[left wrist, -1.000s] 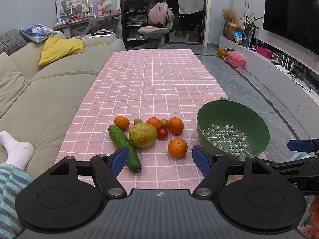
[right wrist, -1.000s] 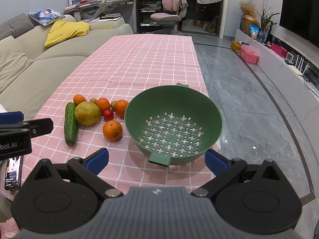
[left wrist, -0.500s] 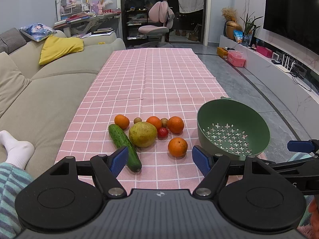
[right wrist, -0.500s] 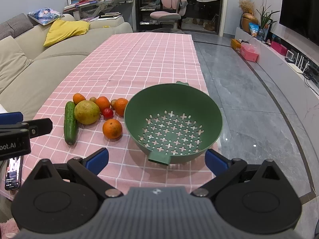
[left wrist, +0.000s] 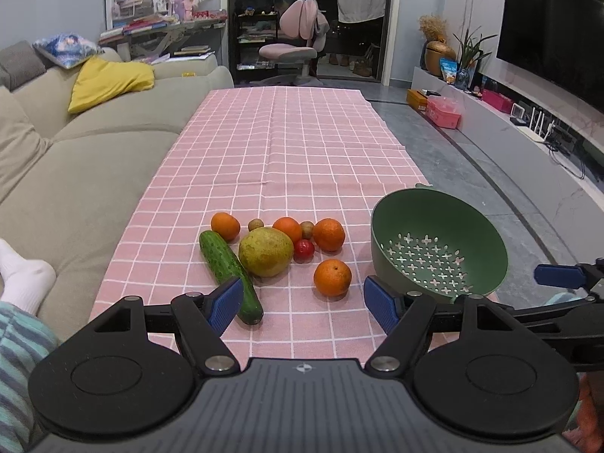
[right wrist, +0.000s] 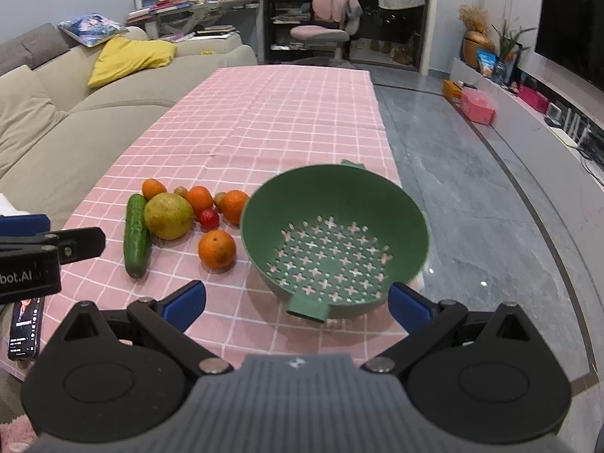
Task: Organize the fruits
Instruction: 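Reach the right gripper to the yellow-green pear and grasp it, then carry the pear into the green colander with the right gripper while the left gripper grasps the cucumber, then lift the cucumber with the left gripper and drop it into the colander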
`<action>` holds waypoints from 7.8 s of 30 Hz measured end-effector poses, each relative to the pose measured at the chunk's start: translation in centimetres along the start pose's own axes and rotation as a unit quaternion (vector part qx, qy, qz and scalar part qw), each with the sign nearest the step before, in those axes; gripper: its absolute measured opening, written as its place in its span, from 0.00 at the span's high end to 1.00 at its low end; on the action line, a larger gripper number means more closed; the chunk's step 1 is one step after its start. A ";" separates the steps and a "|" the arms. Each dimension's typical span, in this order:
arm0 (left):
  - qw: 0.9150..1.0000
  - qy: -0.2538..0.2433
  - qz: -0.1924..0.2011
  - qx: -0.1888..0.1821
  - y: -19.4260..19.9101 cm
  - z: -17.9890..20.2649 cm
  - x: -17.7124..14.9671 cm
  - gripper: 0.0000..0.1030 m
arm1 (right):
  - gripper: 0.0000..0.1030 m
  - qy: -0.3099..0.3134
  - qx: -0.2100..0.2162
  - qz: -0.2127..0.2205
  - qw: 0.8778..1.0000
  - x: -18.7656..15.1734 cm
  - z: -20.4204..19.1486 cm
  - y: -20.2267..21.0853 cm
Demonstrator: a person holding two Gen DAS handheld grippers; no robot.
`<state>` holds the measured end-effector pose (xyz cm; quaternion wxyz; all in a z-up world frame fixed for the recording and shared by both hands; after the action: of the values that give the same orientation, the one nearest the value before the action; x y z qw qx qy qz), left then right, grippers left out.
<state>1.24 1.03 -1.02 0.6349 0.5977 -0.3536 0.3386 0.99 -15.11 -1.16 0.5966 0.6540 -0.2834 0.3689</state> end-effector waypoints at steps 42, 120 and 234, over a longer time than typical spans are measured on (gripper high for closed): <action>0.982 0.148 -0.114 0.007 -12.0 -12.3 -0.3 0.34 | 0.33 0.242 0.200 -0.021 0.949 2.7 -13.9 -16.7; 0.963 0.211 -0.162 0.051 -17.8 -11.6 -2.1 0.57 | 0.38 0.045 0.060 -0.127 0.989 2.9 5.1 -15.5; 0.993 0.034 -0.087 -0.077 -10.3 0.2 4.6 0.43 | 0.12 -0.001 0.032 0.051 0.998 4.4 3.4 -7.3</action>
<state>12.37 0.27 -2.47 0.7176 0.5636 -0.3041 0.2739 9.92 -17.23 -1.81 0.5558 0.6576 -0.3048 0.4071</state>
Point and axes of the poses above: each gripper's, at about its wrist camera, not at the fingertips, and y roughly against the way its jaws point, z to its right, x to its top, the point moved 1 cm from there along -y, roughly the way its jaws point, and after that the axes turned 11 degrees about z, right-handed, at the moved point
